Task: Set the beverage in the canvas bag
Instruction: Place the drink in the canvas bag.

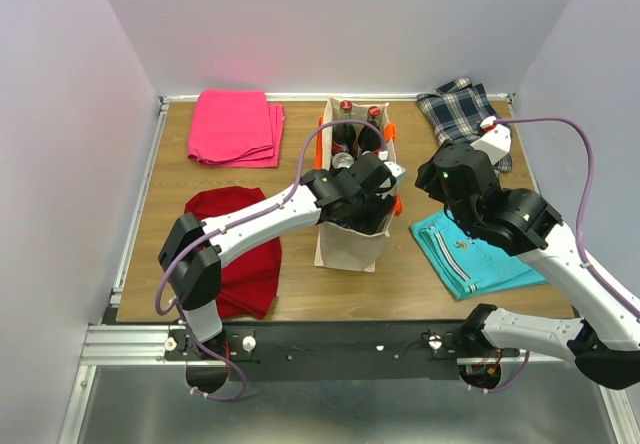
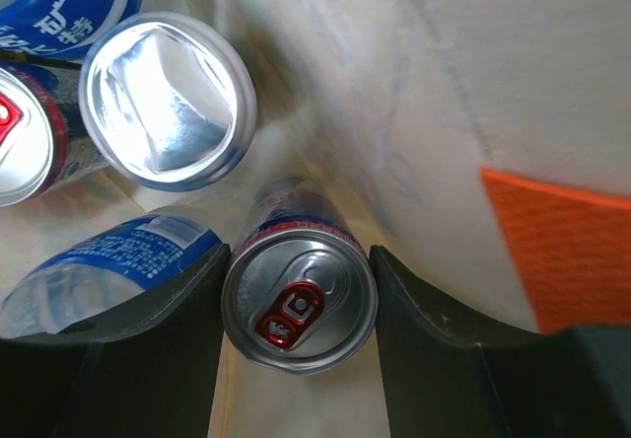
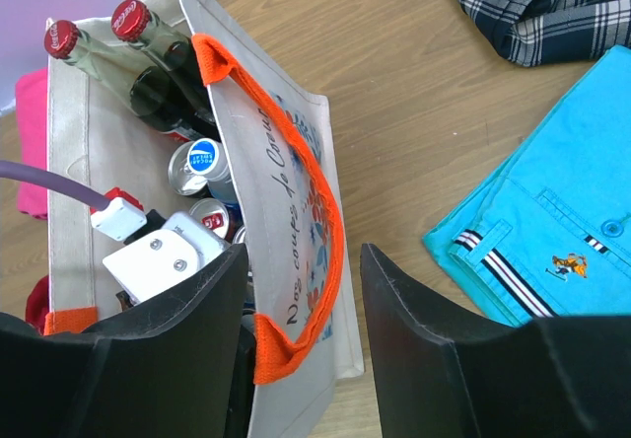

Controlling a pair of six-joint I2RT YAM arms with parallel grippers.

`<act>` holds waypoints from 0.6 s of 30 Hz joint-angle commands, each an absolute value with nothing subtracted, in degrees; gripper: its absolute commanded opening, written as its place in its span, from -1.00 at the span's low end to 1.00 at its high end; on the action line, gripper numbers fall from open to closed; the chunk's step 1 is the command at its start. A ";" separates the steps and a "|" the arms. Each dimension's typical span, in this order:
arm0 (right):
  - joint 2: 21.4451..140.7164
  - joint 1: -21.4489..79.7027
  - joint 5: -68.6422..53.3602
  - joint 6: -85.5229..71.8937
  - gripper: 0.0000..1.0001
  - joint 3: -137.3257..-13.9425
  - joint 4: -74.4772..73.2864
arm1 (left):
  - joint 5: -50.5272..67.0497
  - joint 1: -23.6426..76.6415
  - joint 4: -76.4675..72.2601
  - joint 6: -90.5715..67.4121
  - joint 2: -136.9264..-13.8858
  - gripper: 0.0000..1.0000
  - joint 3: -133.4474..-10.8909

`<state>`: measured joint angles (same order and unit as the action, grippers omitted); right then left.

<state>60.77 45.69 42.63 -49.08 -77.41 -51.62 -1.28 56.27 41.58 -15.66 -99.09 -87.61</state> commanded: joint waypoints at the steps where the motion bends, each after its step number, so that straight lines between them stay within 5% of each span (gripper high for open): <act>1: 61.26 45.88 44.03 -49.83 0.16 -77.17 -52.29 | -2.37 56.78 43.07 -15.56 -99.93 -1.00 -87.28; 12: 62.31 45.79 43.68 -49.13 0.17 -77.43 -51.51 | -3.34 56.78 43.07 -15.47 -99.76 -1.00 -87.28; 18: 62.40 45.88 43.51 -48.87 0.17 -77.69 -51.24 | -4.04 56.69 43.07 -15.38 -98.79 -0.50 -87.36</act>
